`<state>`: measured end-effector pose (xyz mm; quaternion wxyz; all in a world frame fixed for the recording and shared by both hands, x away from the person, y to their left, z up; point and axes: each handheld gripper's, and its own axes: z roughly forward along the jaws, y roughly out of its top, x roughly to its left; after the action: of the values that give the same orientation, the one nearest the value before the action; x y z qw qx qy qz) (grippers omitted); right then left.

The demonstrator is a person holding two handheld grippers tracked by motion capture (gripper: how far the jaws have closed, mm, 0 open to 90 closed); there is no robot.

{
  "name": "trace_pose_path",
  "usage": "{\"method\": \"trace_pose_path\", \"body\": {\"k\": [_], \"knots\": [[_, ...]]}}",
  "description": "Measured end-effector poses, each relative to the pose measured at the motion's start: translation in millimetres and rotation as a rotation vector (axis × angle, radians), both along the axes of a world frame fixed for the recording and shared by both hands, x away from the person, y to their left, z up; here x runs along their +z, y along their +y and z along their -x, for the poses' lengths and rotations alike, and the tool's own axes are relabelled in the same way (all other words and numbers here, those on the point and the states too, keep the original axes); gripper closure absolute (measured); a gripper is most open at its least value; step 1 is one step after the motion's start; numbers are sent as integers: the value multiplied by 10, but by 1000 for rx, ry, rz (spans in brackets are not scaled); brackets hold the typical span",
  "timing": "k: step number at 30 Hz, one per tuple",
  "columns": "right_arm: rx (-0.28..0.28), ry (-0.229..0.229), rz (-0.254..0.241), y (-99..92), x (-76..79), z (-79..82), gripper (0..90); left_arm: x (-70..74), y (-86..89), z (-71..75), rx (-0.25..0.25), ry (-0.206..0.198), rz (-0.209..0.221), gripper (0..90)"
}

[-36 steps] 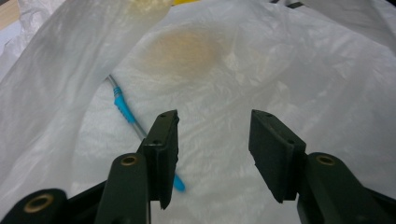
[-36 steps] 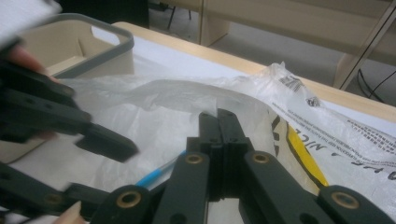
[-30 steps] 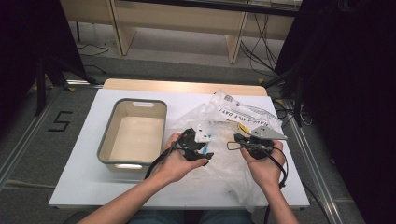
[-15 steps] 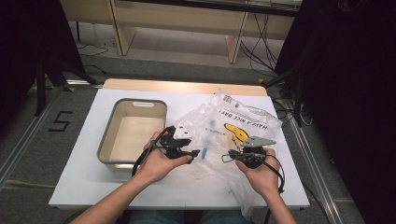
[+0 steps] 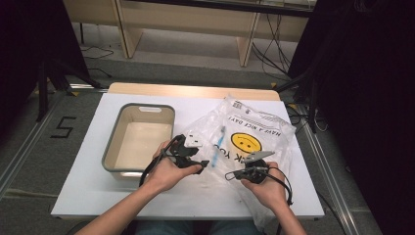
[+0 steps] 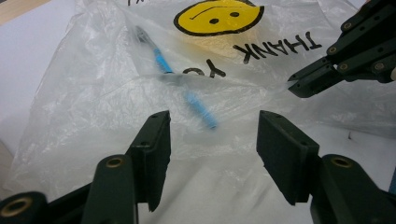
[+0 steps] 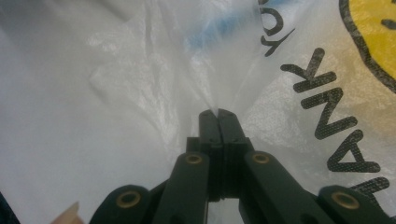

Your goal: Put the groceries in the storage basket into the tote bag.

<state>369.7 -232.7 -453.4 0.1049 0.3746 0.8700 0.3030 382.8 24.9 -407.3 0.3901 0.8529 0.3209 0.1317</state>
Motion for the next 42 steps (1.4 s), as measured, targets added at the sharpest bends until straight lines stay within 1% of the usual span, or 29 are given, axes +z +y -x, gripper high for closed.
{"method": "trace_pose_path", "body": {"k": [3,5,7,9,10,14,15,18,21,23,27,28,30,33,38,40,42], "knots": [[10,14,9,6,-22,6,898,-27,-2,-6,10,8,0,422],[10,19,4,5,-18,12,854,-47,-5,-9,10,9,-3,412],[11,14,-12,-4,9,21,800,-74,-10,-12,13,15,-5,402],[-7,-4,-41,-28,66,31,750,-99,-8,-17,14,26,-7,394],[-17,-23,-59,-52,102,32,724,-110,-8,-18,18,30,-4,391],[-85,-82,-122,-182,244,45,632,-124,1,-18,18,24,2,388],[-102,-97,-131,-223,270,47,617,-123,2,-17,19,22,3,389],[-152,-121,-144,-342,317,59,574,-129,2,-9,18,14,-1,387],[-194,-127,-142,-443,315,76,547,-161,-12,14,19,9,-3,387],[-215,-123,-134,-503,302,91,534,-183,-20,30,13,13,-7,382],[-246,-115,-126,-612,267,132,521,-214,-22,57,7,3,-8,374],[-253,-113,-122,-639,256,144,518,-221,-24,67,7,3,-1,370],[-271,-105,-118,-689,232,176,511,-223,-21,80,-2,-1,-4,360],[-295,-98,-104,-761,194,225,491,-223,-12,103,-6,-7,2,355],[-344,-103,-95,-879,173,311,466,-228,7,128,1,-15,8,356],[-360,-110,-93,-927,167,340,456,-233,12,135,-3,-15,-1,356],[-380,-104,-91,-977,154,363,440,-242,12,144,-4,-11,4,356]]}}
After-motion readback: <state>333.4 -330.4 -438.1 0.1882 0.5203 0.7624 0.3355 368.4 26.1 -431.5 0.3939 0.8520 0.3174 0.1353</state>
